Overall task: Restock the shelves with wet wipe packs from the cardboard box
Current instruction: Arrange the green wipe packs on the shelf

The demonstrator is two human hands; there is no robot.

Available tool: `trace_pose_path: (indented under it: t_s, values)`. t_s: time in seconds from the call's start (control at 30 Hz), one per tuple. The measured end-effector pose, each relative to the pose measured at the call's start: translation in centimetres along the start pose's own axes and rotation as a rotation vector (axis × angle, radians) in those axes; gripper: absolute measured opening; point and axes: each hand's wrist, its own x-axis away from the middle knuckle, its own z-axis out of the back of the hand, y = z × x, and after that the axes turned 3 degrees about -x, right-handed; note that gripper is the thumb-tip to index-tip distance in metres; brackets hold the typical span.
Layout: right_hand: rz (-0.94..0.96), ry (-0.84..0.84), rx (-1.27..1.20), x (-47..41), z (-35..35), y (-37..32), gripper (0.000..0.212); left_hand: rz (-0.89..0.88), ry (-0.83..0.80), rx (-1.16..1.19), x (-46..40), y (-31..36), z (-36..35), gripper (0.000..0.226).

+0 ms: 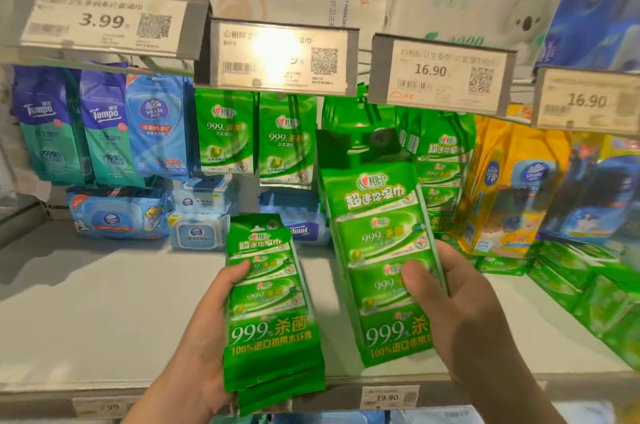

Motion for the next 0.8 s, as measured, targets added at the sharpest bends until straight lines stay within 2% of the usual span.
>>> trace_pose_path:
  t_s: [0.17,0.33,0.53,0.7,0.77,0.8]
  values:
    - [0.163,0.087,0.041,0.2,0.7,-0.8,0.034,-0.075,0.033,0.005,0.6,0.7,-1.2,0.034]
    - [0.309,0.141,-0.004,0.0,0.8,-0.8,0.035,-0.057,0.039,0.027,0.5,0.7,-1.2,0.032]
    - [0.286,0.146,-0.066,-1.1,0.6,-0.8,0.032,-0.016,0.067,0.017,0.7,0.8,-1.5,0.017]
    - [0.207,0.149,-0.086,-2.3,-0.1,0.0,0.029,0.013,0.116,0.046,0.6,1.0,-1.8,0.025]
    - [0.155,0.165,-0.088,-2.7,-0.3,0.4,0.020,0.031,0.115,0.051,0.4,1.5,-1.8,0.040]
    - [0.132,0.171,-0.099,-2.8,-0.3,0.6,0.018,0.037,0.103,0.036,0.5,1.8,-1.8,0.056]
